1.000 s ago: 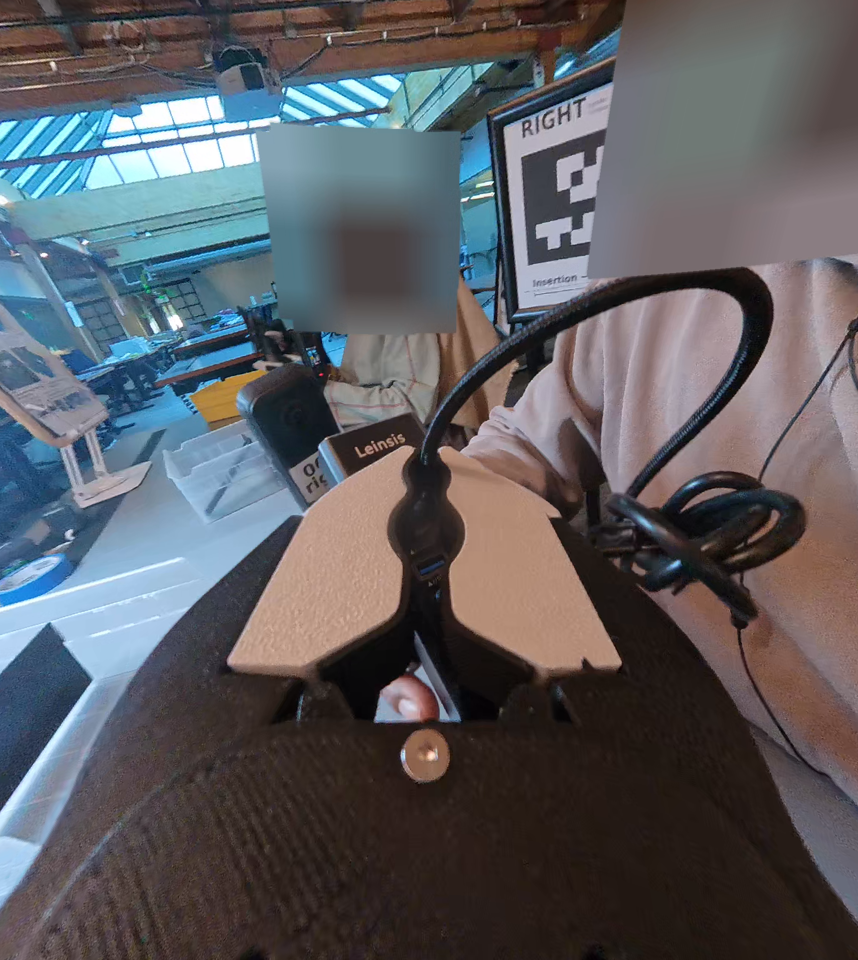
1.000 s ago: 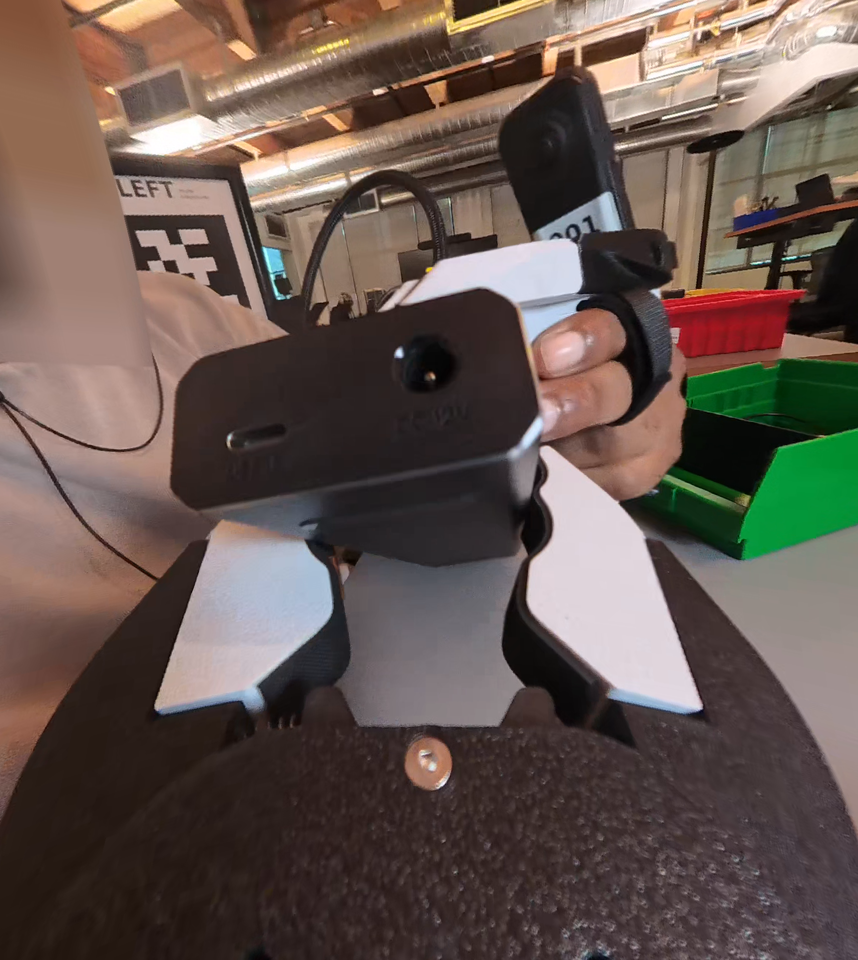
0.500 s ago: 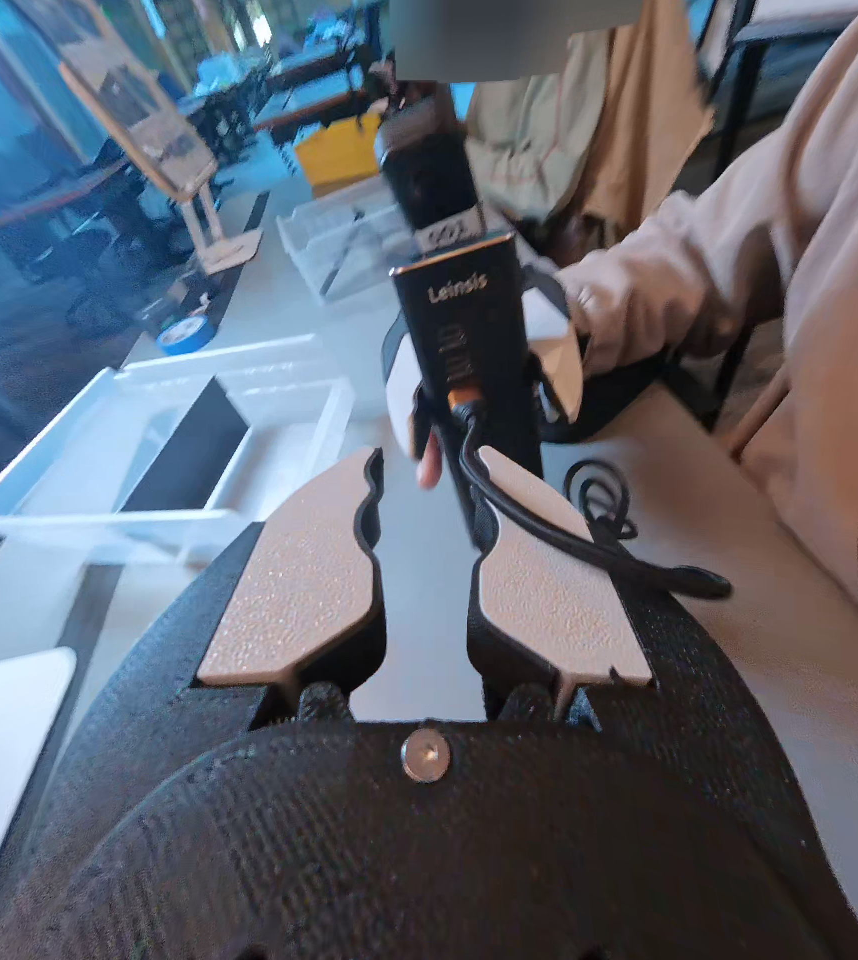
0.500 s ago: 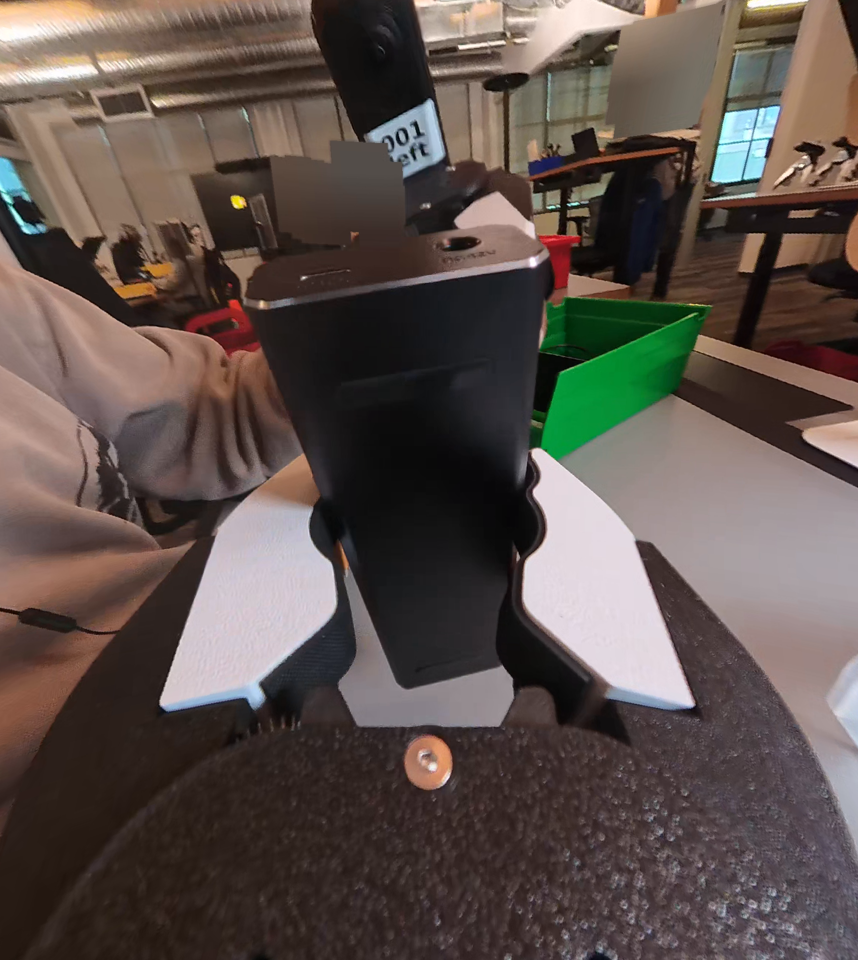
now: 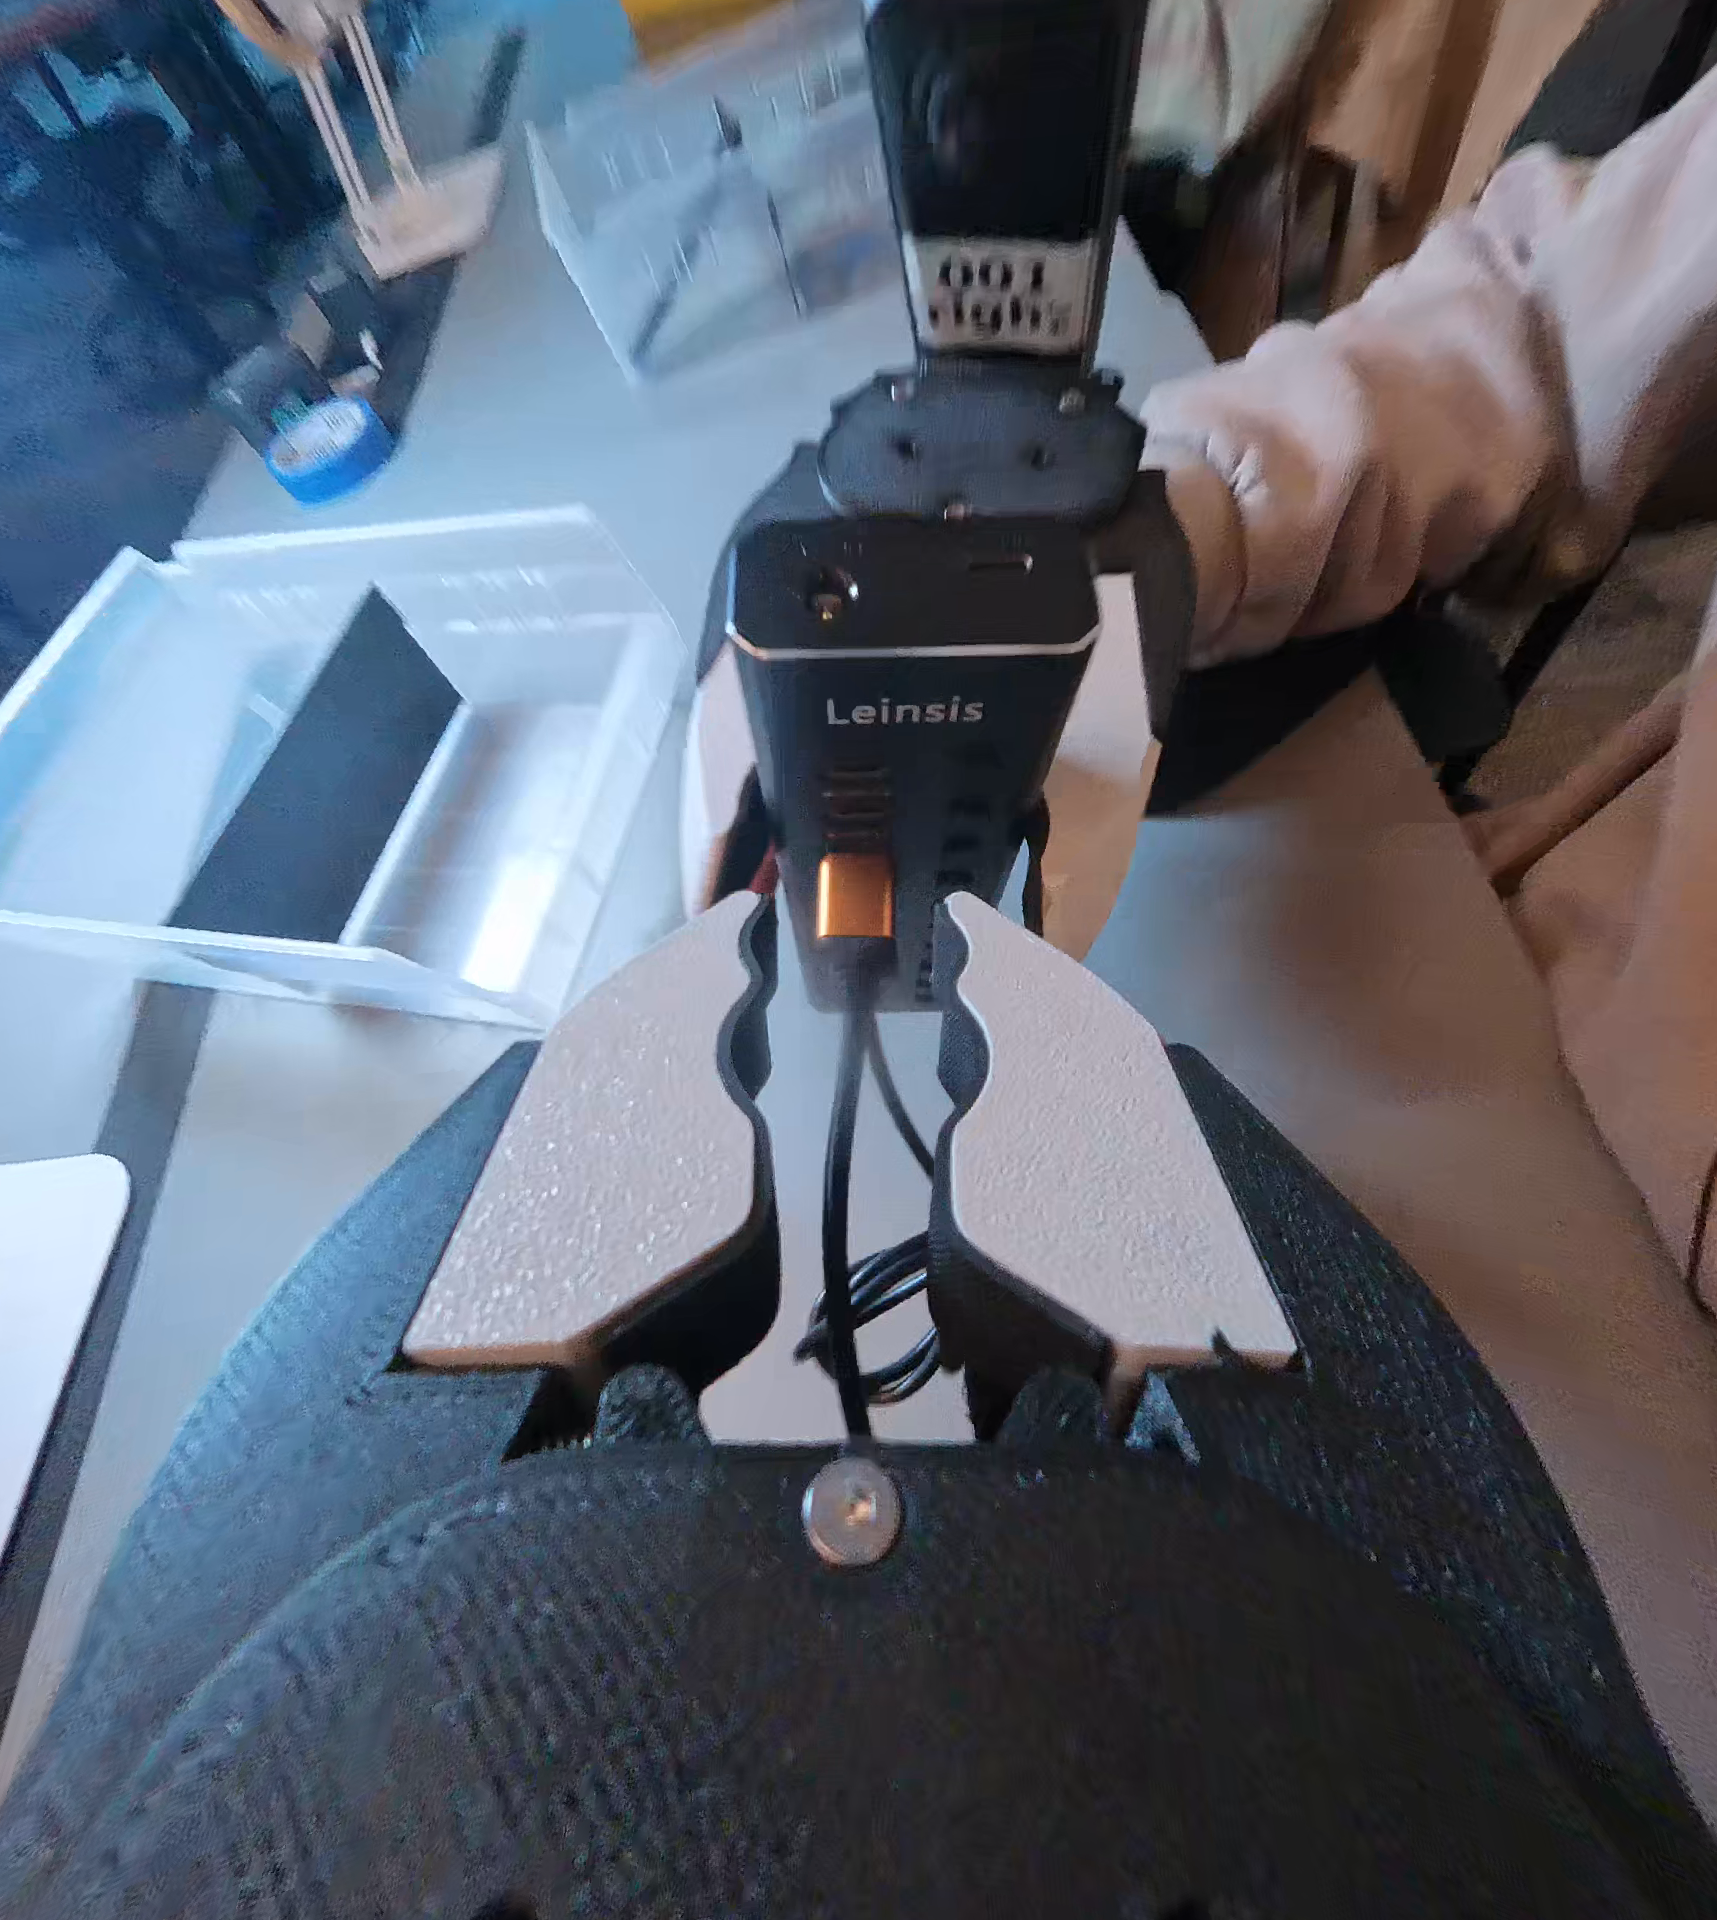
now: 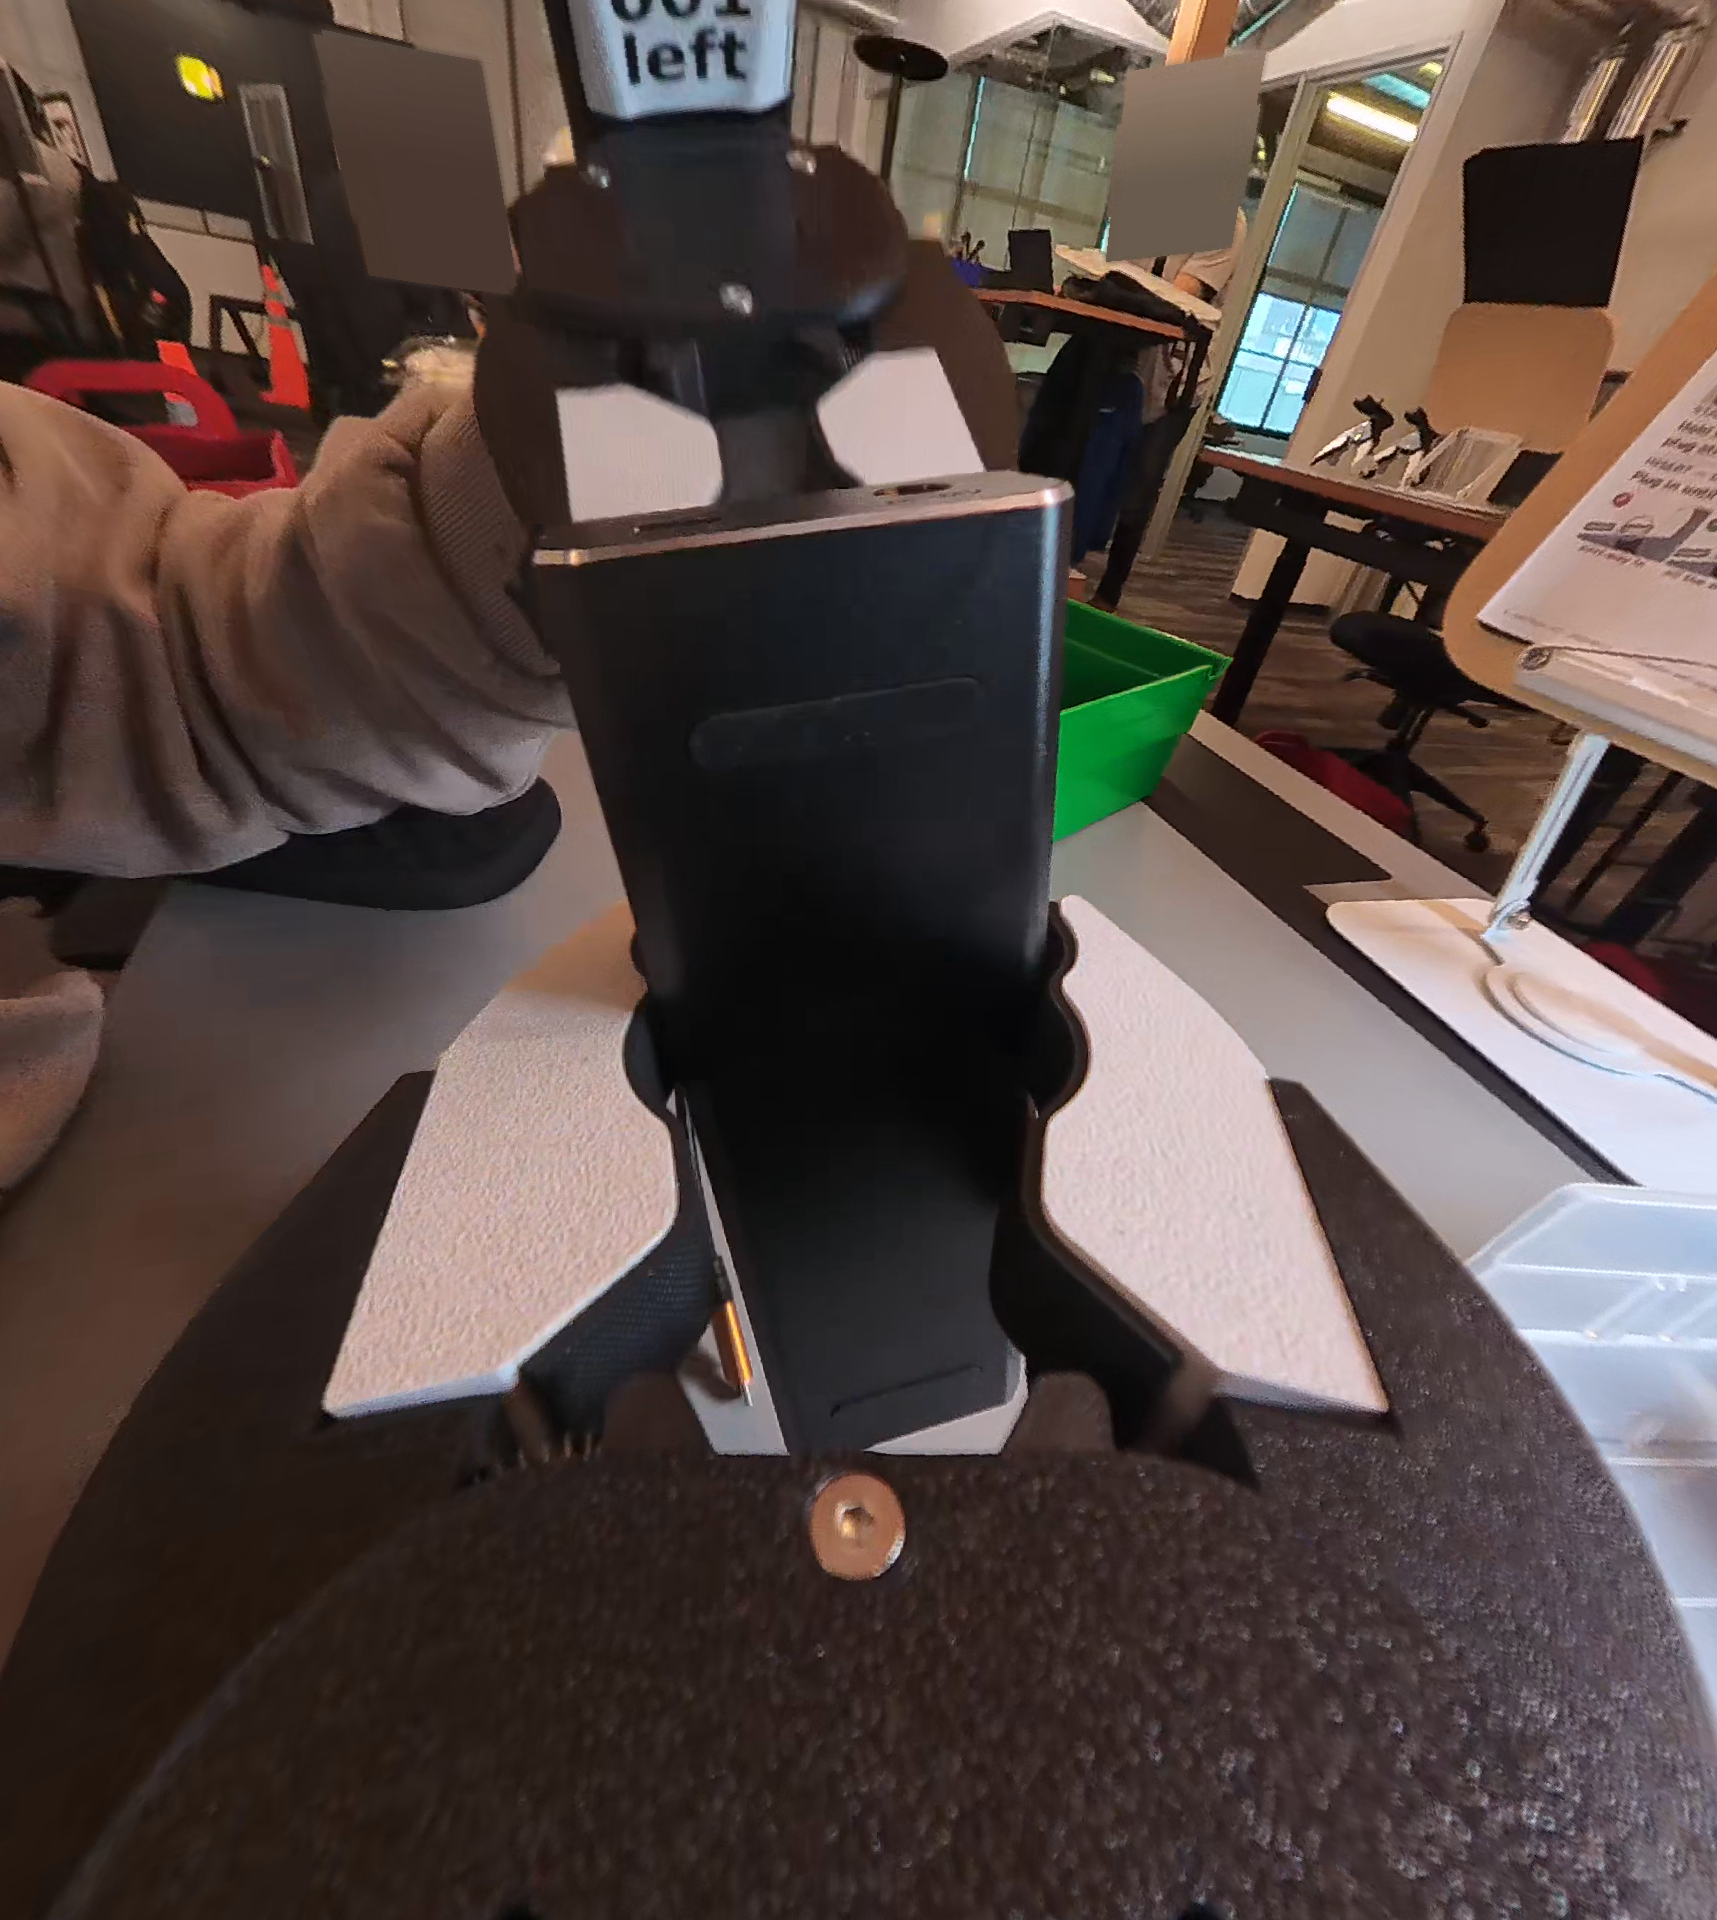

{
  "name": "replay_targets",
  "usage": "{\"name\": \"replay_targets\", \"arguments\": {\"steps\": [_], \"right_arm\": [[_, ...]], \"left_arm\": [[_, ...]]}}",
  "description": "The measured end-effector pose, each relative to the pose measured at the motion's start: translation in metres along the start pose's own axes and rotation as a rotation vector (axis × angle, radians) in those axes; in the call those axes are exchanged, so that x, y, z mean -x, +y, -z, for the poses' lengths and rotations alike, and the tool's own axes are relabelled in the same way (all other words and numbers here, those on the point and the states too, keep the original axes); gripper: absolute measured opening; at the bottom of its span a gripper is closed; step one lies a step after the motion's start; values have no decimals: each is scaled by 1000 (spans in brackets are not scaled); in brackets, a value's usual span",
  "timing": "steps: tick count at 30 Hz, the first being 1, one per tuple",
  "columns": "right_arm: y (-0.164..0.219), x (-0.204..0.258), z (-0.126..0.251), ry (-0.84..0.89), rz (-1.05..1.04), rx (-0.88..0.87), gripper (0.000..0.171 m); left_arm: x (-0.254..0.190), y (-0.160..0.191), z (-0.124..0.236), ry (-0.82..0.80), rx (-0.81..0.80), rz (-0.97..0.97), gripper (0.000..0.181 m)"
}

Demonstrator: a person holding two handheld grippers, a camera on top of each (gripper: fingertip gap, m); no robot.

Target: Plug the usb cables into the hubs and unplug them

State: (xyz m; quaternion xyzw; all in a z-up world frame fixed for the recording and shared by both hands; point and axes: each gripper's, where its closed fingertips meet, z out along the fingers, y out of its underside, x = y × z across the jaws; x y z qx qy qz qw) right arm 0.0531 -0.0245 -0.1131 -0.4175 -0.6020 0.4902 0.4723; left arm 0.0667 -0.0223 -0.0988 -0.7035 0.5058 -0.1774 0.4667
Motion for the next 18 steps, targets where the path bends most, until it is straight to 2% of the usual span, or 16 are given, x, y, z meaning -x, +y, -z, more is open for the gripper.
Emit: {"name": "replay_targets", "arguments": {"steps": [4, 9, 15, 18], "right_arm": [[-3, -2, 2, 38, 40, -13, 66], [-1, -2, 1, 51, 66, -6, 66], [20, 5, -2, -7, 121, 141, 67], [24, 8, -5, 7, 202, 160, 69]], "left_arm": [[1, 7, -14, -27, 43, -18, 17], [2, 10, -15, -55, 85, -65, 16], [-4, 16, -14, -9, 122, -73, 16], [-8, 21, -14, 28, 138, -76, 16]]}}
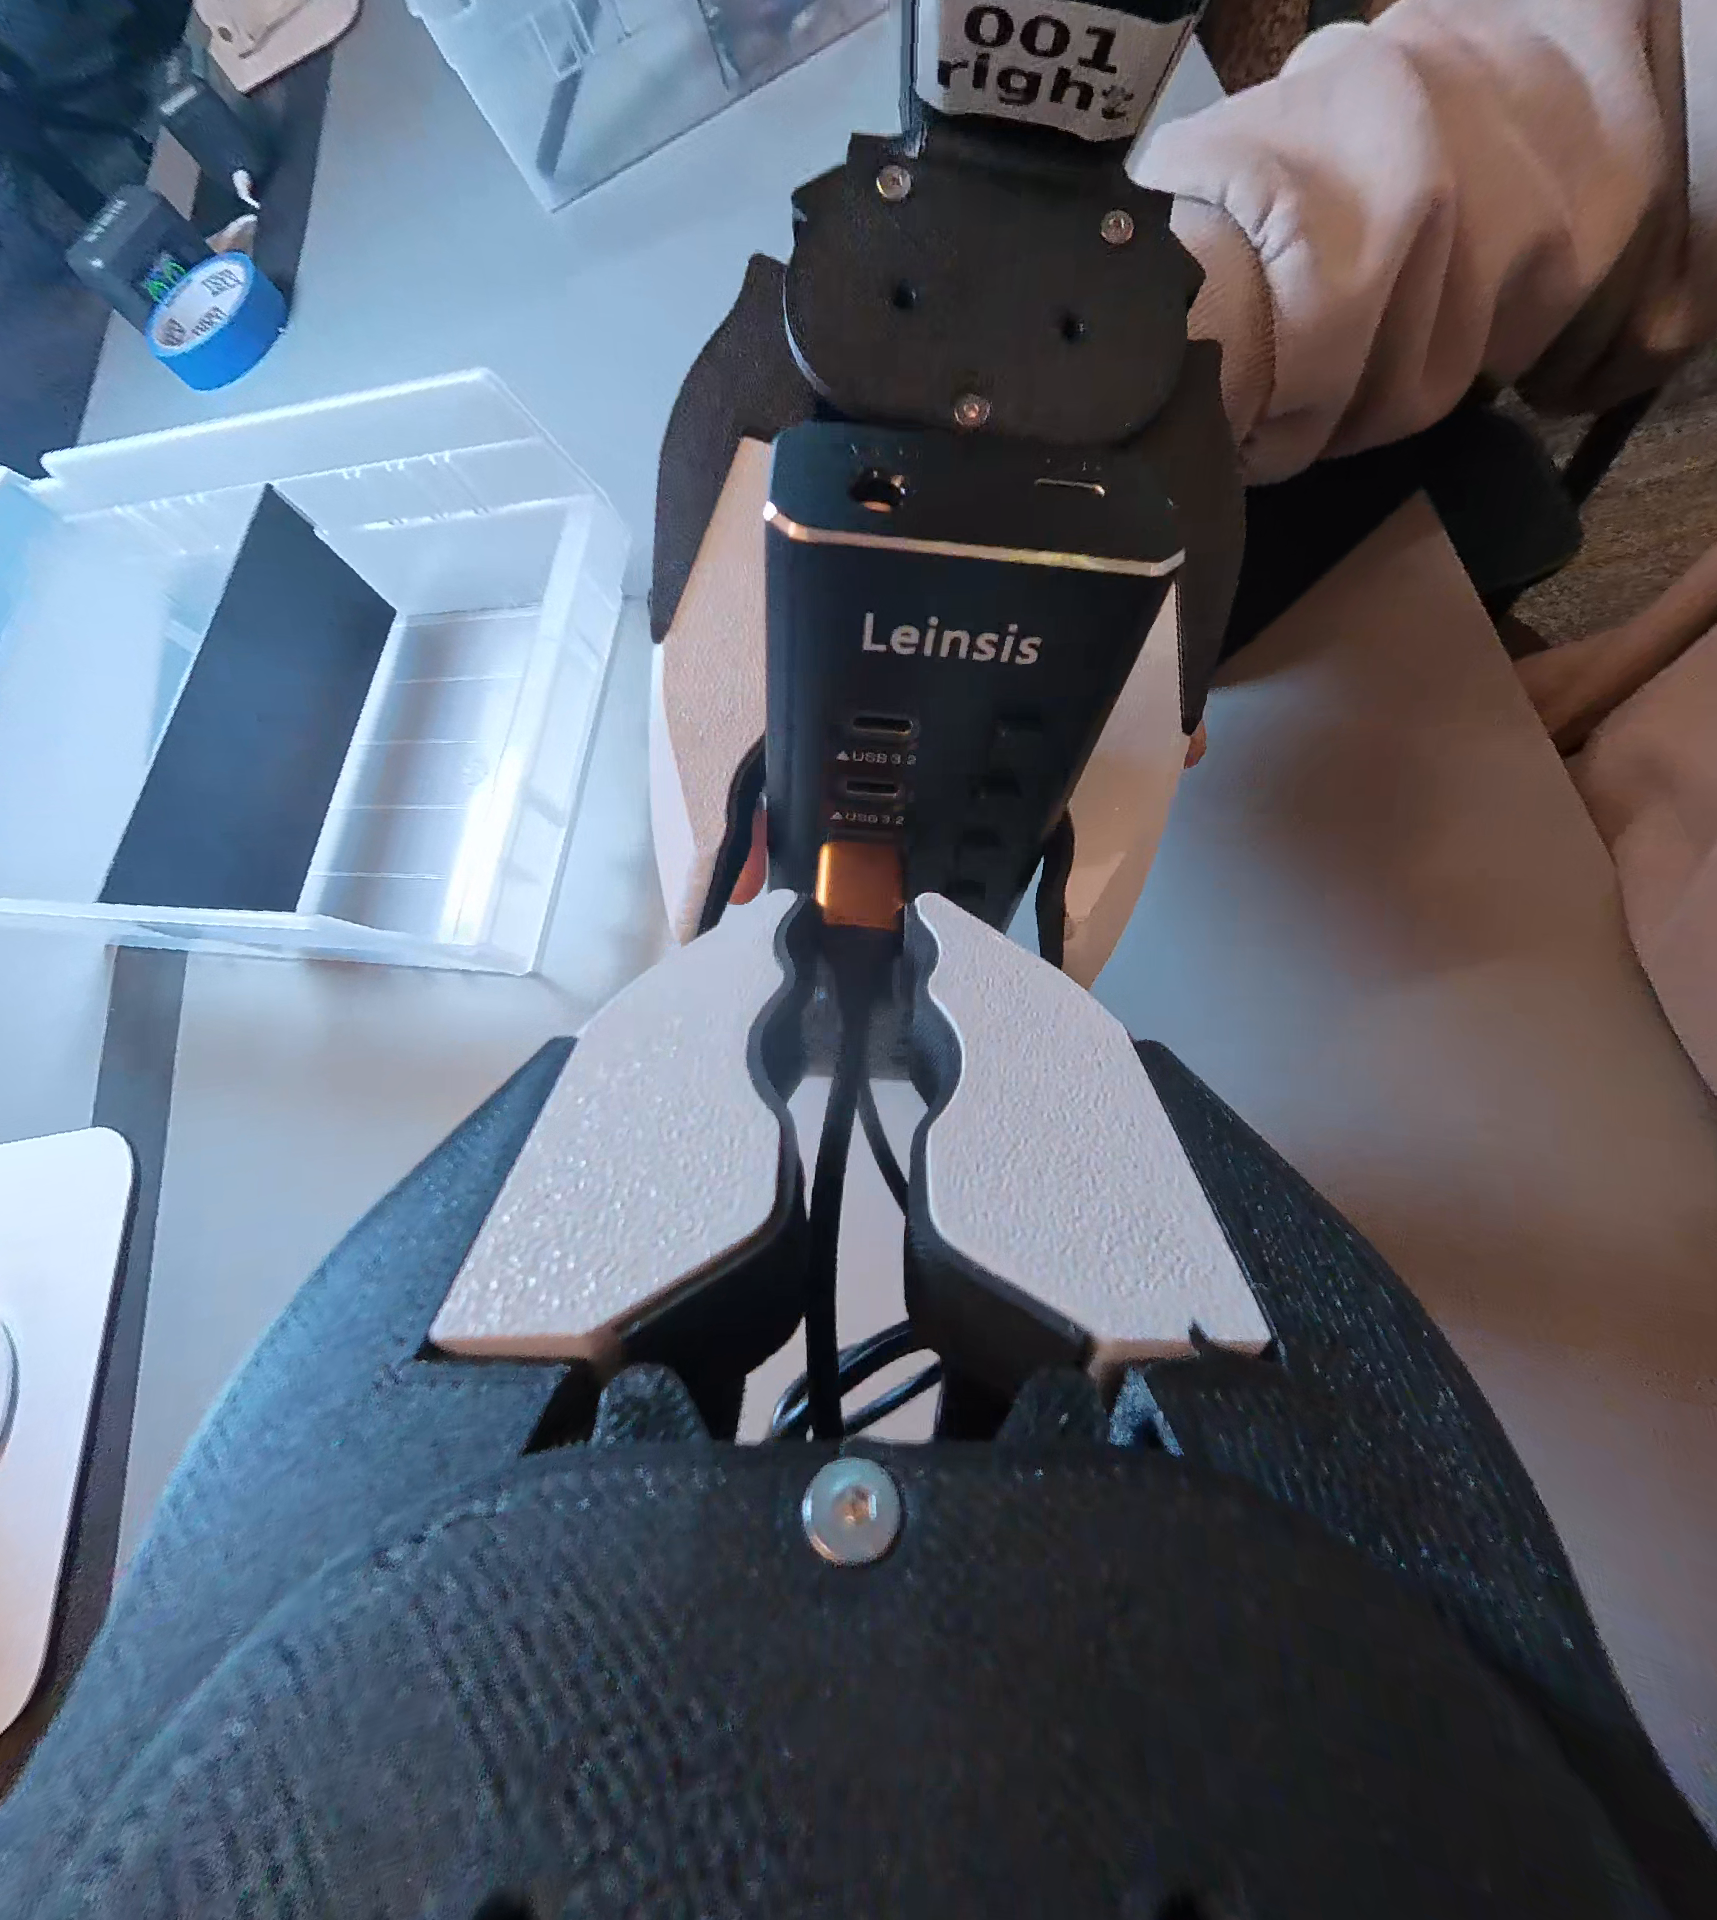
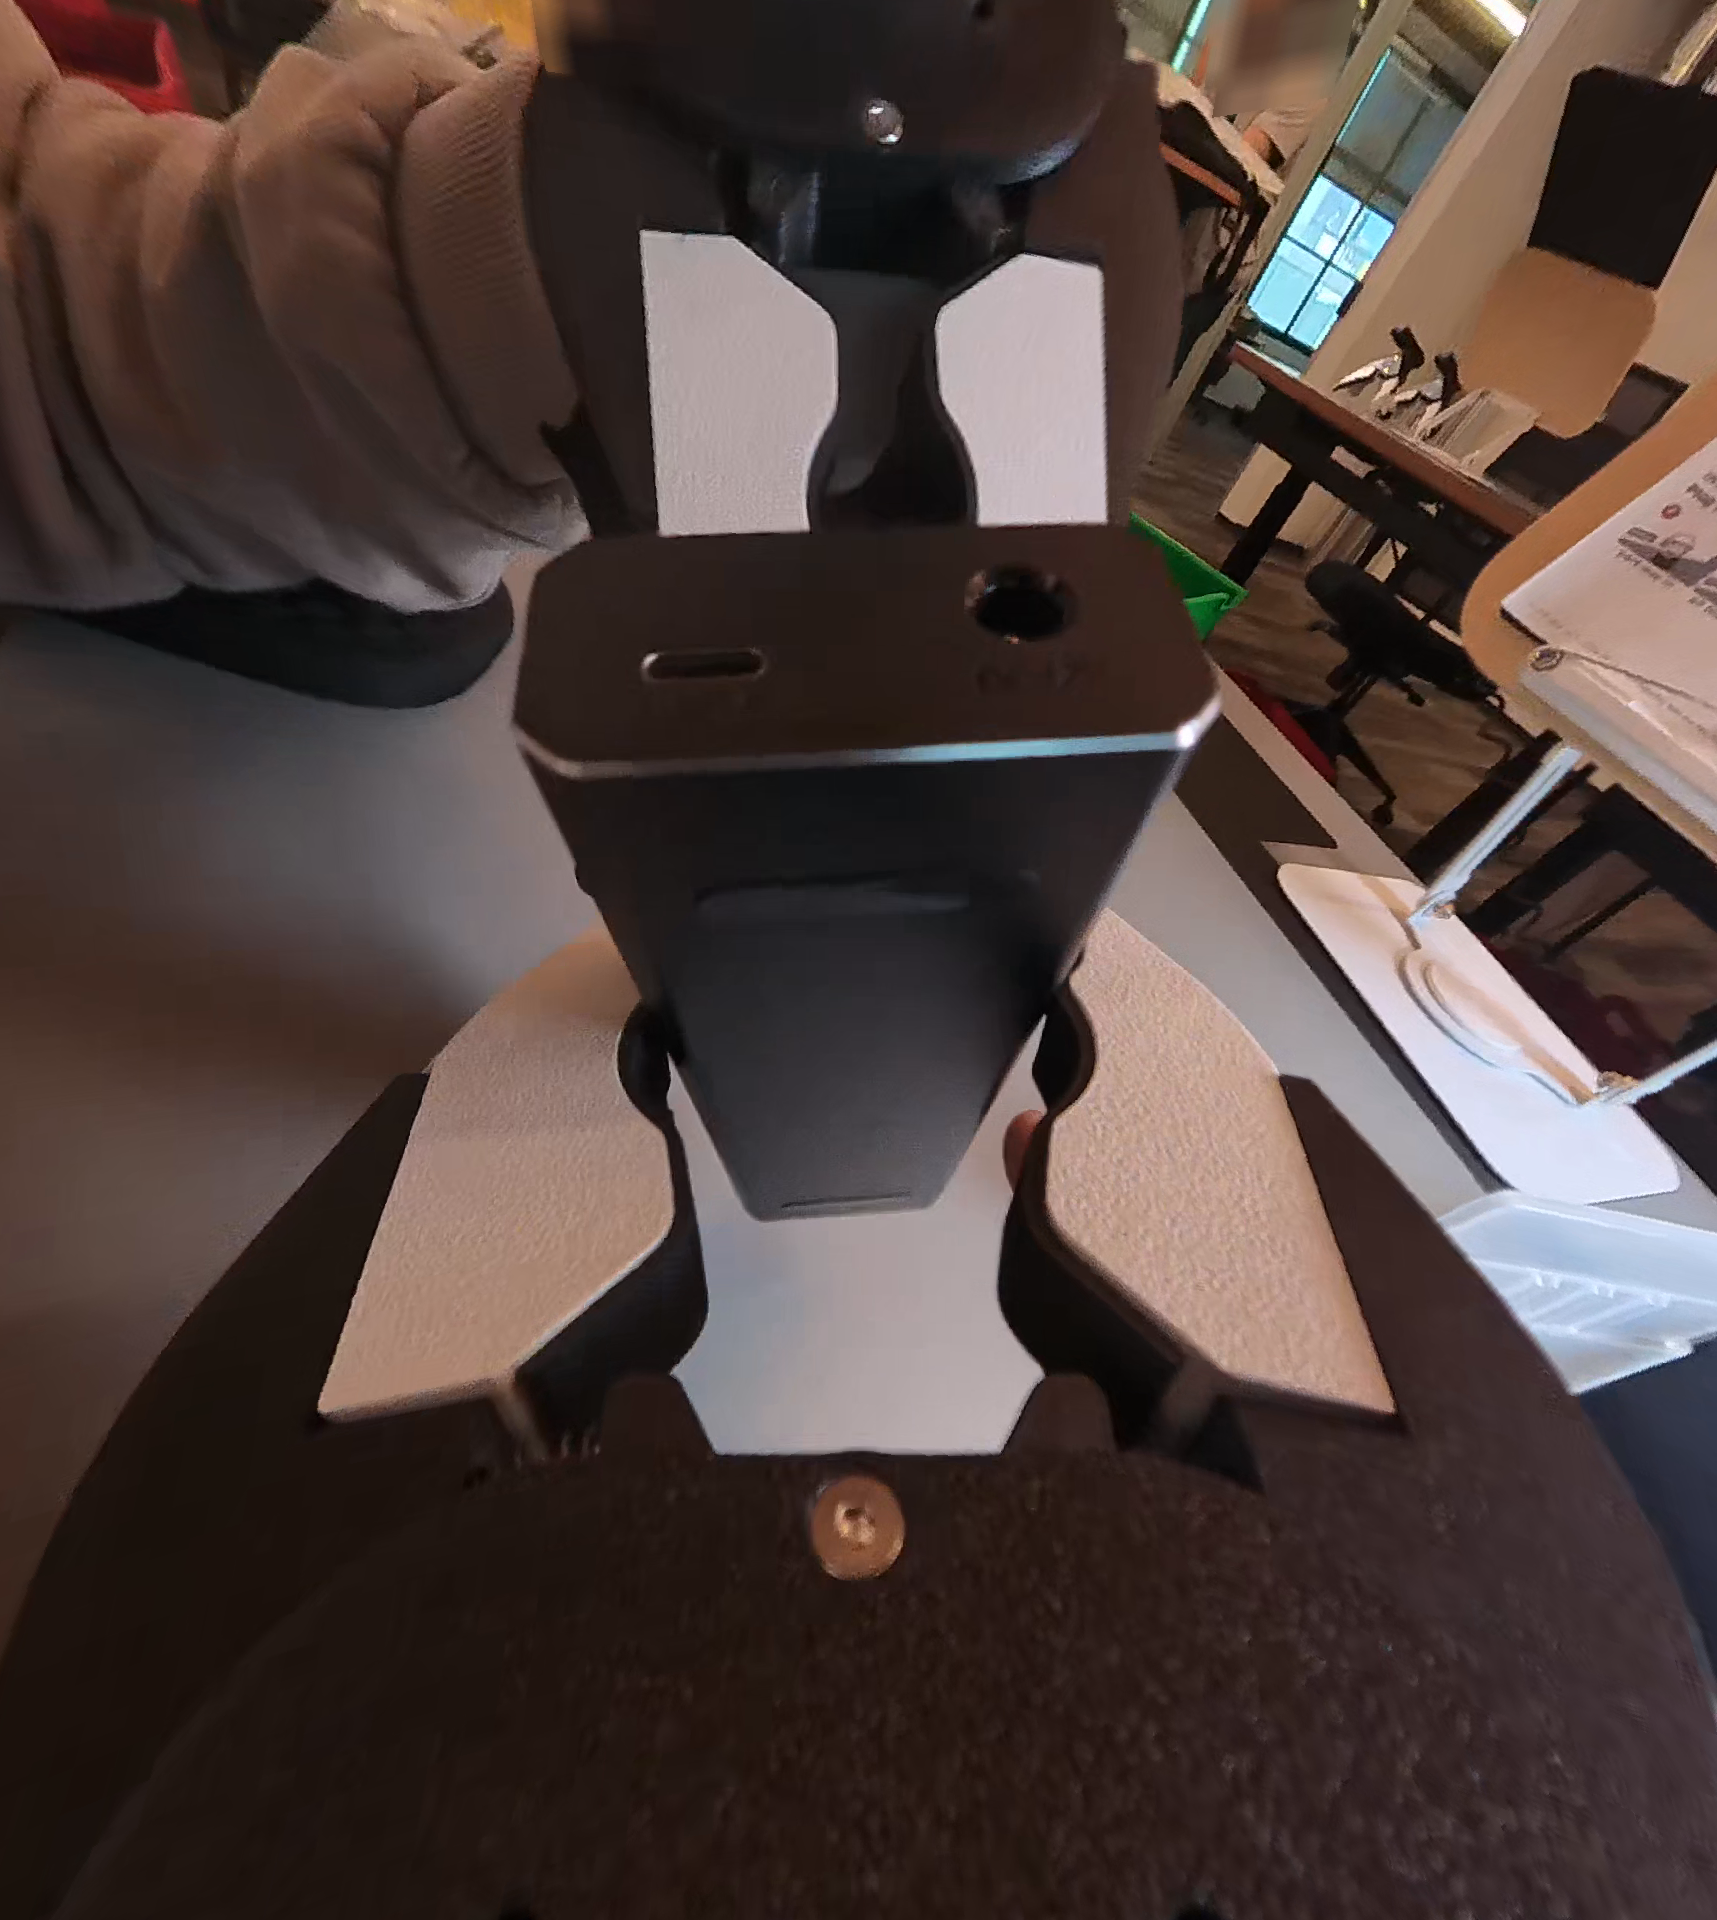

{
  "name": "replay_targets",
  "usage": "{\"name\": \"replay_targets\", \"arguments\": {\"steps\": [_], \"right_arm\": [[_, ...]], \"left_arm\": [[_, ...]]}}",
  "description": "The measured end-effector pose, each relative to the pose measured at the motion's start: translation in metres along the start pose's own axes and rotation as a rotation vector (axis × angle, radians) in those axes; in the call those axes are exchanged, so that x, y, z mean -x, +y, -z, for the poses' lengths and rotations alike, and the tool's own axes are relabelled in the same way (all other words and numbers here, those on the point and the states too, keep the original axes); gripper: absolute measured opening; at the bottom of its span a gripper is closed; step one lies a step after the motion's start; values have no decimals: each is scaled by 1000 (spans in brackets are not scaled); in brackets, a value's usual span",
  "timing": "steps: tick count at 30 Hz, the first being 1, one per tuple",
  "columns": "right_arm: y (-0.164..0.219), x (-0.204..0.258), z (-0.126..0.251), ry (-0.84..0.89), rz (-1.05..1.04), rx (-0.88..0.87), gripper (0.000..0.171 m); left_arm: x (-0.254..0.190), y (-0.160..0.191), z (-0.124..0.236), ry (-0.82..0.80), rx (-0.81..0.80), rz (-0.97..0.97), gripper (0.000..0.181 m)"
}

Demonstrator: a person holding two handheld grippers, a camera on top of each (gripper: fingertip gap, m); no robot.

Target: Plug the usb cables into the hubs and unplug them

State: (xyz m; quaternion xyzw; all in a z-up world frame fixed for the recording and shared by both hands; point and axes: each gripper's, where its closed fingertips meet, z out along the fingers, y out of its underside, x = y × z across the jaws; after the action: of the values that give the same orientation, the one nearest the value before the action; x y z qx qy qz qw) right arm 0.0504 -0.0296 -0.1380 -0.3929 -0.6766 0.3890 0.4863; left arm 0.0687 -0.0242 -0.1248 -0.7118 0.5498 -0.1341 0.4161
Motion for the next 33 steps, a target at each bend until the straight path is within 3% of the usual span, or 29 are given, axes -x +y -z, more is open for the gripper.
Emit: {"name": "replay_targets", "arguments": {"steps": [7, 24, 26, 31, 33], "right_arm": [[-1, 5, -3, 65, 171, 49, 71], [-37, 4, 10, 36, 122, -110, 70], [-40, -3, 18, 56, 97, -135, 71], [-42, -28, 46, 138, 28, -187, 71], [-43, -32, 47, 148, 26, -191, 71]], "left_arm": [[-7, 0, -2, 34, -13, -10, 16], [-8, -21, 20, 36, -62, 33, 15], [-2, -20, 31, 4, -69, 34, 4], [23, -21, 90, -128, -152, 62, 3], [25, -24, 97, -156, -163, 57, 4]]}}
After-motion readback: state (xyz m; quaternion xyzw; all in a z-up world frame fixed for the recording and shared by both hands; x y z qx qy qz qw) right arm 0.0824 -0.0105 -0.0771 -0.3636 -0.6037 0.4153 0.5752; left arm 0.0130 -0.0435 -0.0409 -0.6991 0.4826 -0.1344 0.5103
